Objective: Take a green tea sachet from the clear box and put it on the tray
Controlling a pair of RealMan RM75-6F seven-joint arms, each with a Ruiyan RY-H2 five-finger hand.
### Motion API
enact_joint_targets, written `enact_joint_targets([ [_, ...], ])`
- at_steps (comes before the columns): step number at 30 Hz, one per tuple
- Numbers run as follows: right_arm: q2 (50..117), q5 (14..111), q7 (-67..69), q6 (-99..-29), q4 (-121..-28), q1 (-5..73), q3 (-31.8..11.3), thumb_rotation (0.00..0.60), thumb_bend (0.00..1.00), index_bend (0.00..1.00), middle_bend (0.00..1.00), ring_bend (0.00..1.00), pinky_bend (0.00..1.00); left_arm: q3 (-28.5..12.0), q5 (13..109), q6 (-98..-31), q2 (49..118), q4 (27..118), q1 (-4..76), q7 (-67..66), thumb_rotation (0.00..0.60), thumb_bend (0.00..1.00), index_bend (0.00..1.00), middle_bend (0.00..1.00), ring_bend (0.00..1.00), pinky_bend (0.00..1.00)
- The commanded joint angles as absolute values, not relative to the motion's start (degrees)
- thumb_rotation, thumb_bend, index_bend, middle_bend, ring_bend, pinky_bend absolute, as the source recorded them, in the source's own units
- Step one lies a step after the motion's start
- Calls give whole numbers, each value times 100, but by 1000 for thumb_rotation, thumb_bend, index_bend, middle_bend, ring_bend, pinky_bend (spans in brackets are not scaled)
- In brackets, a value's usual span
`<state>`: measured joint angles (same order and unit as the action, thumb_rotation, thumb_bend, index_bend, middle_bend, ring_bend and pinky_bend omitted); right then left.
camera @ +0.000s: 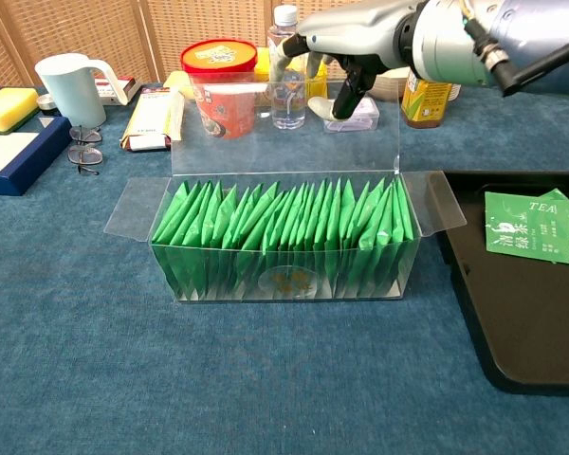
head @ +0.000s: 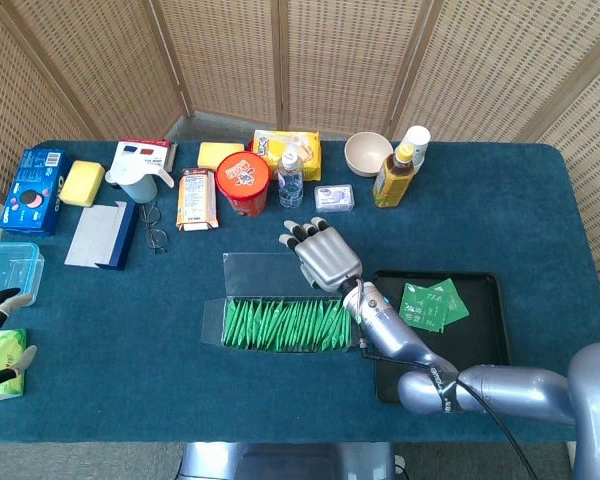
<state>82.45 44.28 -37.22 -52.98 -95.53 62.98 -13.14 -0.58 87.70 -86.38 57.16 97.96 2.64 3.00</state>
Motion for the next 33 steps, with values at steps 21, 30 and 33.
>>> enact_joint_targets([
  [21, 8770, 5205, -3575, -5780, -9134, 6154, -1146, 600, 494, 108, 49, 111, 173, -28, 8892, -8821, 5683, 9696, 168, 453, 600, 265, 194, 166, 94, 247],
  [30, 7906, 6946, -2033, -5574, -9851, 5695, -904, 600, 254, 225, 116, 111, 173, -47, 9194, -8887, 5605, 9850, 267, 331, 600, 265, 194, 166, 94, 248],
  [33, 7819, 7268, -1817, -5558, -9835, 5635, -820, 600, 132, 261, 126, 111, 173, -43, 9242, -8883, 5591, 9904, 286, 285, 600, 265, 194, 166, 94, 248],
])
